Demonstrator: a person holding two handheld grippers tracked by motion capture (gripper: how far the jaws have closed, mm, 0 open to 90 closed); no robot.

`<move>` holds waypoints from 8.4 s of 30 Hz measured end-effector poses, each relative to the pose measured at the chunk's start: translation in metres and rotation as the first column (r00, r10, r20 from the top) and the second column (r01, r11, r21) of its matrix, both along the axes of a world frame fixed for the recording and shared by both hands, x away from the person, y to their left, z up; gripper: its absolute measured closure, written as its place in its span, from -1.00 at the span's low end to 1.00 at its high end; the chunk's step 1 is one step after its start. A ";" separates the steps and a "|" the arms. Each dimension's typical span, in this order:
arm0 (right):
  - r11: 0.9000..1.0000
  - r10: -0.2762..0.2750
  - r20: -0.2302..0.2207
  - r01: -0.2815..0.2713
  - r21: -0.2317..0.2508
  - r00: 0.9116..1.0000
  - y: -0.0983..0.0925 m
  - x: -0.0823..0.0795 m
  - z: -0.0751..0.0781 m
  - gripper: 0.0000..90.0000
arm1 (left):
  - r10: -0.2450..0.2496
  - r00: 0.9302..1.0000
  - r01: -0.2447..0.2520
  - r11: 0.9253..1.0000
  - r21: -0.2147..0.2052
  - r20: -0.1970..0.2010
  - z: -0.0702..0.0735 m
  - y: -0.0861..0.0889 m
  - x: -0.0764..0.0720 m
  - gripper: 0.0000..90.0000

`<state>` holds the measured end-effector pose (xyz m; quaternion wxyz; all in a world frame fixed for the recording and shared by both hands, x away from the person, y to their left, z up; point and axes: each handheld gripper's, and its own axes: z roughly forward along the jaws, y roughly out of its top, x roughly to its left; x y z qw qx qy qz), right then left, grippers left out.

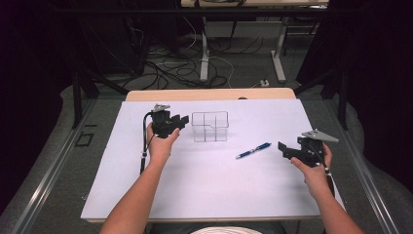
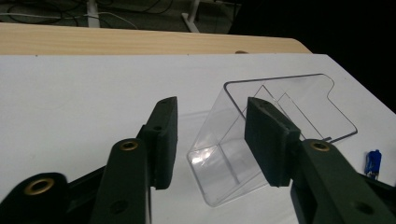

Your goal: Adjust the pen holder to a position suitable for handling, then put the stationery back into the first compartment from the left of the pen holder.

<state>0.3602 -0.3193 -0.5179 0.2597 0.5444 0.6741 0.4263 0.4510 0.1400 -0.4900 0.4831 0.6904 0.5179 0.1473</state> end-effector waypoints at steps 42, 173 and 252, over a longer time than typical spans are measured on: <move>0.889 0.236 0.104 -0.171 -0.425 0.966 0.029 -0.004 0.008 -0.49 | -0.049 0.986 0.033 0.994 0.104 0.159 0.004 0.059 -0.080 -1.00; -0.220 0.668 -0.680 -0.794 -0.567 0.301 0.157 0.065 -0.003 0.49 | 0.028 0.992 -0.044 0.990 0.132 0.123 -0.018 0.101 -0.088 -1.00; -0.157 0.621 -0.682 -0.791 -0.591 0.386 0.166 0.061 0.015 0.78 | 0.043 0.991 -0.056 0.993 0.100 0.123 -0.019 0.102 -0.088 -1.00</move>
